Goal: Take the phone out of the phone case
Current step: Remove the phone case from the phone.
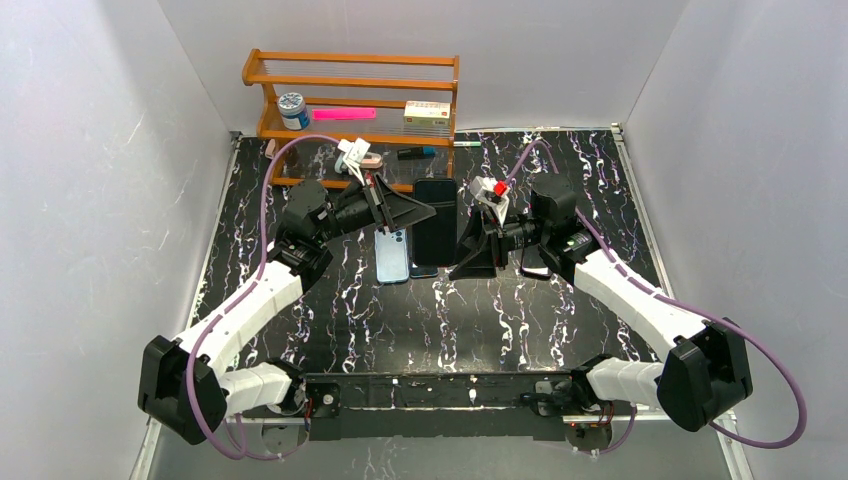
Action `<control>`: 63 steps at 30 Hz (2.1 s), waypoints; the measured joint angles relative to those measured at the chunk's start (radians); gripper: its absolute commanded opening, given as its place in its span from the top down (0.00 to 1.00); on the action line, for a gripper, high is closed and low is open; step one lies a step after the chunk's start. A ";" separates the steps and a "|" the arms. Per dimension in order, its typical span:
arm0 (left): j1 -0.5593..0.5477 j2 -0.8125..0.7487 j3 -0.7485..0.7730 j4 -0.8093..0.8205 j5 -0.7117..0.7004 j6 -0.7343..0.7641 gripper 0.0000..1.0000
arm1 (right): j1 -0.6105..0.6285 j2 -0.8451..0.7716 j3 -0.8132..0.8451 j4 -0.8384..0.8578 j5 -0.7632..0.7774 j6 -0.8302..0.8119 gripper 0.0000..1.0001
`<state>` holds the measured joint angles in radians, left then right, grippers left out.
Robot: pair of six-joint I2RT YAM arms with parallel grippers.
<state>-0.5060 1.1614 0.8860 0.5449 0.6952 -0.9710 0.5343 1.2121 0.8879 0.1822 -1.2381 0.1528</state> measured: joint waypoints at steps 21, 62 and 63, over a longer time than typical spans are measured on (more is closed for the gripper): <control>0.008 0.004 -0.008 0.032 0.026 -0.045 1.00 | 0.000 0.017 0.072 -0.094 0.004 -0.060 0.96; 0.038 -0.040 -0.087 0.035 -0.237 -0.143 1.00 | 0.059 -0.102 -0.050 0.019 0.560 0.090 0.46; 0.031 -0.048 -0.100 0.031 -0.267 -0.152 1.00 | 0.056 -0.111 -0.089 0.068 0.581 0.146 0.41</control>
<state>-0.4751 1.1133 0.7856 0.5755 0.4278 -1.1229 0.5903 1.1007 0.7990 0.2501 -0.6567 0.2989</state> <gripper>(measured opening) 0.124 0.467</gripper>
